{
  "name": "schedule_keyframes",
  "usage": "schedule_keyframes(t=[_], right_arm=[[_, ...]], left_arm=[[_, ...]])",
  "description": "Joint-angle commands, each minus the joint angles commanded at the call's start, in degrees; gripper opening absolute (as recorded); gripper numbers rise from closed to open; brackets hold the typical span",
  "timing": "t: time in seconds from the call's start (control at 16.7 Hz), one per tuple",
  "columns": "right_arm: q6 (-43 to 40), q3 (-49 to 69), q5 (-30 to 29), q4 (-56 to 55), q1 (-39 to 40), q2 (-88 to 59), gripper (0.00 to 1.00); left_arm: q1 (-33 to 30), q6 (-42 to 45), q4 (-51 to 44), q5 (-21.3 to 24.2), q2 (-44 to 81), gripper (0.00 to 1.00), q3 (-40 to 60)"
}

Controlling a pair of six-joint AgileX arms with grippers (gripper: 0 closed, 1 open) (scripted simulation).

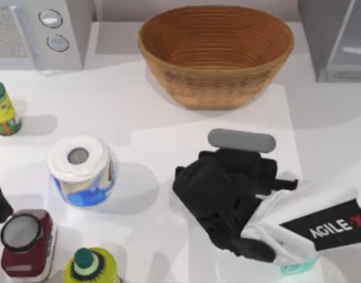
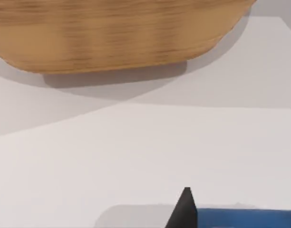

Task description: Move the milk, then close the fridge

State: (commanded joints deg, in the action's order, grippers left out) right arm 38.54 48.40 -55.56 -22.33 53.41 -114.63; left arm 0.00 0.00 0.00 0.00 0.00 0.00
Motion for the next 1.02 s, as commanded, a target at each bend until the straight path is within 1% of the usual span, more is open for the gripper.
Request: schedule_keyframes(t=[0.18, 0.24, 0.78, 1.02], right_arm=[[0.0, 0.0, 0.0, 0.0, 0.0, 0.0, 0.02], [0.0, 0.0, 0.0, 0.0, 0.0, 0.0, 0.00], [0.1, 0.2, 0.0, 0.2, -0.1, 0.2, 0.00], [0.0, 1.1, 0.1, 4.3, -0.1, 3.5, 0.00]], left_arm=[[0.0, 0.0, 0.0, 0.0, 0.0, 1.00, 0.0], [0.0, 0.0, 0.0, 0.0, 0.0, 1.00, 0.0], [0.0, 0.0, 0.0, 0.0, 0.0, 1.00, 0.0], [0.0, 0.0, 0.0, 0.0, 0.0, 1.00, 0.0]])
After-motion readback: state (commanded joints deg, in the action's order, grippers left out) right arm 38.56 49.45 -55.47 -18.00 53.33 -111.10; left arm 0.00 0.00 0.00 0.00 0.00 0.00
